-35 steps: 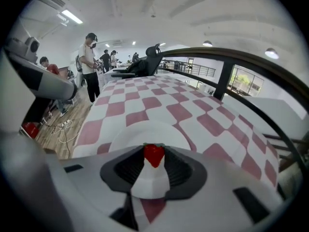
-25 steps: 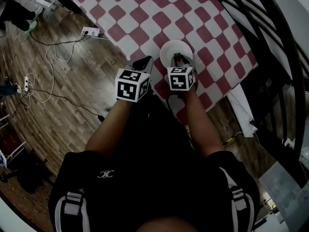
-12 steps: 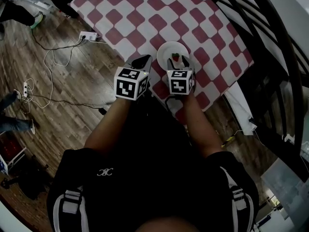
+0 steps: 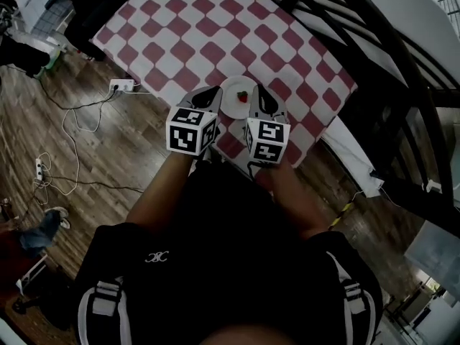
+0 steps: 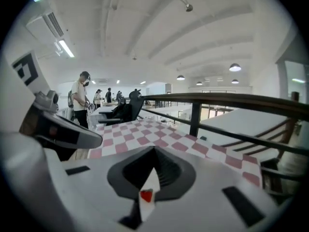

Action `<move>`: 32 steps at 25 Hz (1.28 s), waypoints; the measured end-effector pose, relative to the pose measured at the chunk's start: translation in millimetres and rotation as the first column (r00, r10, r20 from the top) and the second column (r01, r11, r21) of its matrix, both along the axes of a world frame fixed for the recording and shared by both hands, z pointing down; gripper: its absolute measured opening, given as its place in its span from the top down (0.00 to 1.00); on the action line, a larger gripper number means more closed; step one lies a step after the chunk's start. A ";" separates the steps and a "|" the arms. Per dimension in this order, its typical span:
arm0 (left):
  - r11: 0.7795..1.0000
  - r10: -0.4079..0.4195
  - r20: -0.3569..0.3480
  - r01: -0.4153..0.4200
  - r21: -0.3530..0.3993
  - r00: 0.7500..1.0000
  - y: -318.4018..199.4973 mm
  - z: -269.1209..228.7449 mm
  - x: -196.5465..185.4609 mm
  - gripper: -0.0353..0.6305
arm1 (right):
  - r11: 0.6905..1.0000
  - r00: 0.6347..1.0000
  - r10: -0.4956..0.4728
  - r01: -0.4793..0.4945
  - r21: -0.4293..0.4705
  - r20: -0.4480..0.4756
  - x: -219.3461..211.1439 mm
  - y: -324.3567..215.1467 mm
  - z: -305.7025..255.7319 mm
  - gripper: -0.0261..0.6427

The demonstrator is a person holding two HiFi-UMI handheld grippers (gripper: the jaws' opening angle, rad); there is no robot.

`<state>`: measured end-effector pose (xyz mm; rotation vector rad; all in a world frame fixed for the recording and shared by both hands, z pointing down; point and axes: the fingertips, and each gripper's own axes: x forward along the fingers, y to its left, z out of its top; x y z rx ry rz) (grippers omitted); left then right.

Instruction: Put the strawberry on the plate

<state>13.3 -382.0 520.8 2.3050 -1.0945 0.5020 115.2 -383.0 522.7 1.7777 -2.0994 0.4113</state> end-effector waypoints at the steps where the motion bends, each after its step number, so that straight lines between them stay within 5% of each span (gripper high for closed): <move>1: 1.000 0.006 -0.006 -0.006 0.014 1.000 -1.8 -6.6 3.5 0.96 | 1.000 1.000 0.009 -0.009 0.029 0.004 3.5 -0.9 -12.8 0.94; 9: 0.985 0.061 -0.062 -0.050 0.164 0.996 -14.1 -78.6 30.4 0.96 | 0.957 0.994 0.022 -0.053 0.286 0.111 25.3 2.7 -123.8 0.94; 14: 0.963 0.089 -0.074 -0.067 0.260 0.993 -20.0 -124.6 41.7 0.96 | 0.903 0.999 0.045 -0.045 0.427 0.009 29.0 9.5 -168.1 0.94; 32: 0.956 0.140 -0.069 -0.117 0.271 0.988 -12.8 -130.0 55.1 0.96 | 0.931 0.997 0.075 -0.074 0.356 0.010 38.1 11.0 -153.1 0.94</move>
